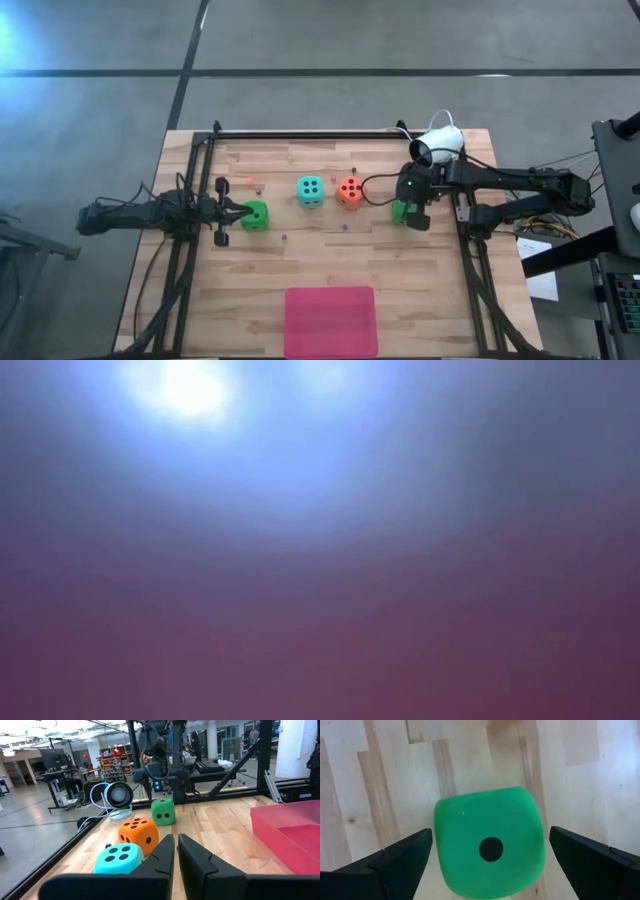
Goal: Pick & Place Dice
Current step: Put the right green dice into the pink bin
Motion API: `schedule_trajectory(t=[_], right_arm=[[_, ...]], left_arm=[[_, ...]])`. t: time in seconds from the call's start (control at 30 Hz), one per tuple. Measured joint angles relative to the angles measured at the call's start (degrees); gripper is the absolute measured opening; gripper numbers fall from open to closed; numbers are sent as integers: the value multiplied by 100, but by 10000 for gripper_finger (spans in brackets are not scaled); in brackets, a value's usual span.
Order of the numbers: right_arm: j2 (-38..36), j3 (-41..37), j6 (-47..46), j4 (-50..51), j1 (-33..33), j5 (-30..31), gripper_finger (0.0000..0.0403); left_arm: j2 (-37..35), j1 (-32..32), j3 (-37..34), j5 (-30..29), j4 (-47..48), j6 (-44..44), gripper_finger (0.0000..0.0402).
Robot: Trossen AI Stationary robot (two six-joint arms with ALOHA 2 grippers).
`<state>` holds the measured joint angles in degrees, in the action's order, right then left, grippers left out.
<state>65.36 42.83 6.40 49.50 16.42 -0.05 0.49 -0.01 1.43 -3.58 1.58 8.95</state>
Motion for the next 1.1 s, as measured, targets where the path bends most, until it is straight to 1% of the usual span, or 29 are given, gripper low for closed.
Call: schedule_trajectory(t=[0.17, 0.27, 0.33, 0.73, 1.1], right_arm=[[0, -22, 114, -18, 228, -19, 400], [0, -67, 101, -56, 327, -209, 400], [0, -81, 109, -61, 337, -280, 400], [28, -118, 113, -117, 337, -278, 400], [827, -94, 135, -186, 339, -282, 400]], left_arm=[[1, -2, 0, 0, 0, 0, 28], [0, -1, 0, 0, 0, 0, 28], [0, -2, 0, 0, 0, 0, 28], [1, 0, 0, 0, 0, 0, 28], [2, 0, 0, 0, 0, 0, 28]])
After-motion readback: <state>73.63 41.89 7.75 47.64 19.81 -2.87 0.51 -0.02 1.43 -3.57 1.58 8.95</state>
